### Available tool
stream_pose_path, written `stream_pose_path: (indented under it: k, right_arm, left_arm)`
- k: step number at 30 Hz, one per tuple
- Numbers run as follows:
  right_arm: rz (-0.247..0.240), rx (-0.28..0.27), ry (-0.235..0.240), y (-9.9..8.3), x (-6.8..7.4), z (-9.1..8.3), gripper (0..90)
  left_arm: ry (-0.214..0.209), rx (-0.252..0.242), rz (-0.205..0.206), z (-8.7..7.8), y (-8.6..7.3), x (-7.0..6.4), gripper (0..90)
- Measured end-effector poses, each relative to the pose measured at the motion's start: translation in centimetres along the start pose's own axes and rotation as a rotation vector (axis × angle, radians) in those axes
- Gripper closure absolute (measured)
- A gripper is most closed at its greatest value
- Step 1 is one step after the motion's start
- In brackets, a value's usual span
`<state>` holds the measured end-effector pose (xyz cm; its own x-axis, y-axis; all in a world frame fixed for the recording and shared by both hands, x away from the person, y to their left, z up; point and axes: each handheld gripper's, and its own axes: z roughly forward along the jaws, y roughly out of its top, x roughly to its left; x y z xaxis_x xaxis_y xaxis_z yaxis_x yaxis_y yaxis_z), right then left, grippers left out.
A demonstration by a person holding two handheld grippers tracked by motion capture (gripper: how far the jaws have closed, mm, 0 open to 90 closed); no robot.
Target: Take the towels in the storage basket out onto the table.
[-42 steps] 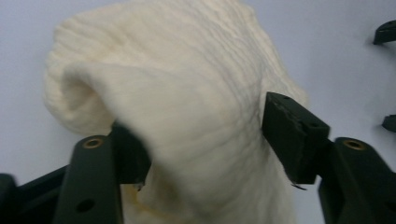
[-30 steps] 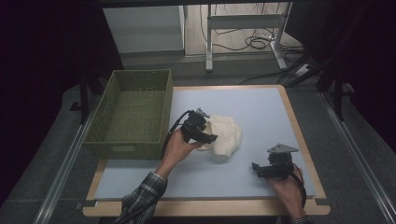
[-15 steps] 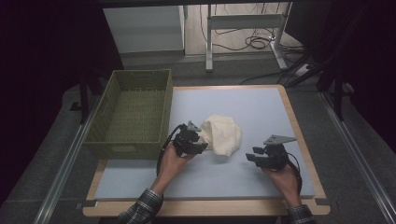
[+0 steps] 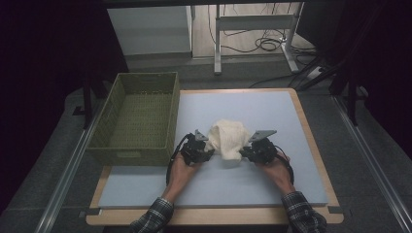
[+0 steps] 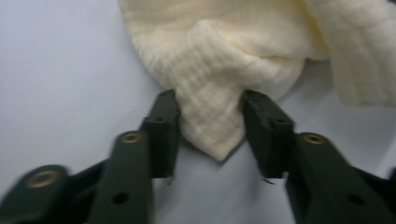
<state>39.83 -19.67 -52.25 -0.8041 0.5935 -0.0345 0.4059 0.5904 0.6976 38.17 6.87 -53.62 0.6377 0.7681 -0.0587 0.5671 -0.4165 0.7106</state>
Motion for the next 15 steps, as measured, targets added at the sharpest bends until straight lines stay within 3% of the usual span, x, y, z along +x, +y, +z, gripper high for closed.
stream_pose_path:
  k: [1,2,3,8,9,11,14,15]
  right_arm:
    - [0.02,-0.006,0.011,0.0,0.0,0.1,87.2]
    - [0.02,-0.006,0.011,0.0,0.0,0.1,87.2]
    - [0.015,-0.01,0.002,0.0,0.2,-0.3,87.9]
    - [0.032,-0.059,-0.023,-0.1,-0.2,-3.2,87.9]
    - [0.031,-0.067,-0.05,-0.2,-0.8,-5.2,87.9]
    - [0.04,-0.07,-0.097,-0.6,-1.8,-7.1,87.7]
    - [0.095,-0.057,-0.113,-1.5,-4.0,-8.2,86.7]
    - [0.095,-0.057,-0.113,-1.5,-4.0,-8.2,86.7]
  left_arm:
    - [-0.005,-0.005,-0.003,0.0,-0.1,0.0,74.9]
    - [-0.018,-0.008,-0.004,0.0,-0.1,0.0,74.9]
    - [-0.022,-0.008,-0.004,-0.1,-0.1,-0.1,81.8]
    - [-0.027,-0.038,-0.009,-1.3,0.0,-0.2,82.3]
    - [-0.031,-0.052,-0.015,-2.1,0.2,-0.3,82.2]
    - [-0.033,-0.055,-0.016,-2.3,0.3,-0.4,82.1]
    - [-0.006,-0.032,-0.003,-2.1,0.8,-0.5,81.0]
    - [-0.006,-0.032,-0.003,-2.1,0.8,-0.5,80.0]
